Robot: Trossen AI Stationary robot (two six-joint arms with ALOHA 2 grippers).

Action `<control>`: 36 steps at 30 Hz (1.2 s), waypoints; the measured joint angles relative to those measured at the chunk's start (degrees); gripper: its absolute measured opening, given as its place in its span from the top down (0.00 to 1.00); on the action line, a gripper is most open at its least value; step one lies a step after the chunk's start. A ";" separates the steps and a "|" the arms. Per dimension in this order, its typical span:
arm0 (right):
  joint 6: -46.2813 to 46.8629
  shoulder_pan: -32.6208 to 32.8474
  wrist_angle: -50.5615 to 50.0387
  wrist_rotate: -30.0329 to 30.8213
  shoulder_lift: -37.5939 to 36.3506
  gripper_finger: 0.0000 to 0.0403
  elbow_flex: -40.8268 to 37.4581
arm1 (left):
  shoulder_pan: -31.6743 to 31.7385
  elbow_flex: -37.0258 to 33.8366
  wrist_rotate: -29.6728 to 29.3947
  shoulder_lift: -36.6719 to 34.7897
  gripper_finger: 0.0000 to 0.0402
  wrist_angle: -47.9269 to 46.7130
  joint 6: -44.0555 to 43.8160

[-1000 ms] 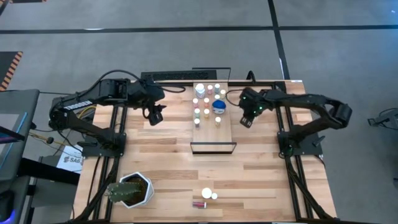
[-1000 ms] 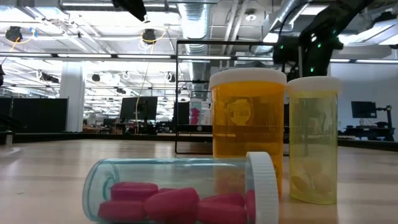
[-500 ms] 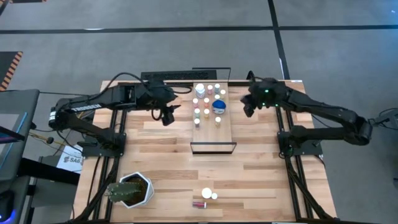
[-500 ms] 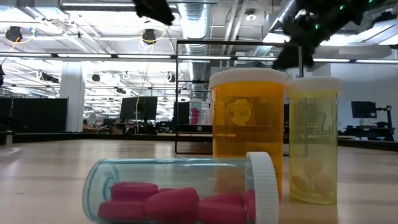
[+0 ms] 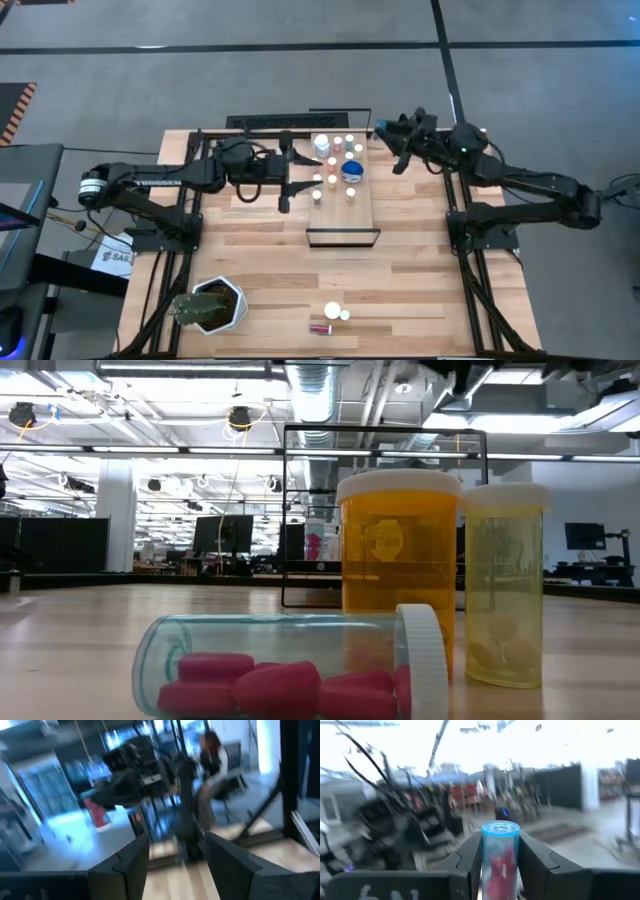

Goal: Pick and place medicine bottles onto shelf by color
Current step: Put the light blue pill bottle on the shelf

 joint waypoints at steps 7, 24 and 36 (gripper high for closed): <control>-0.58 5.53 18.42 -0.02 4.92 0.69 0.00 | 0.03 -7.78 1.11 0.00 0.59 23.46 -0.99; -3.10 15.11 51.83 -4.89 26.01 0.69 5.93 | 0.00 -11.33 -0.42 -0.04 0.50 34.54 -4.96; -3.06 15.65 50.96 -12.15 37.21 0.69 18.23 | -0.87 -11.32 -0.63 -0.05 0.30 37.07 -5.47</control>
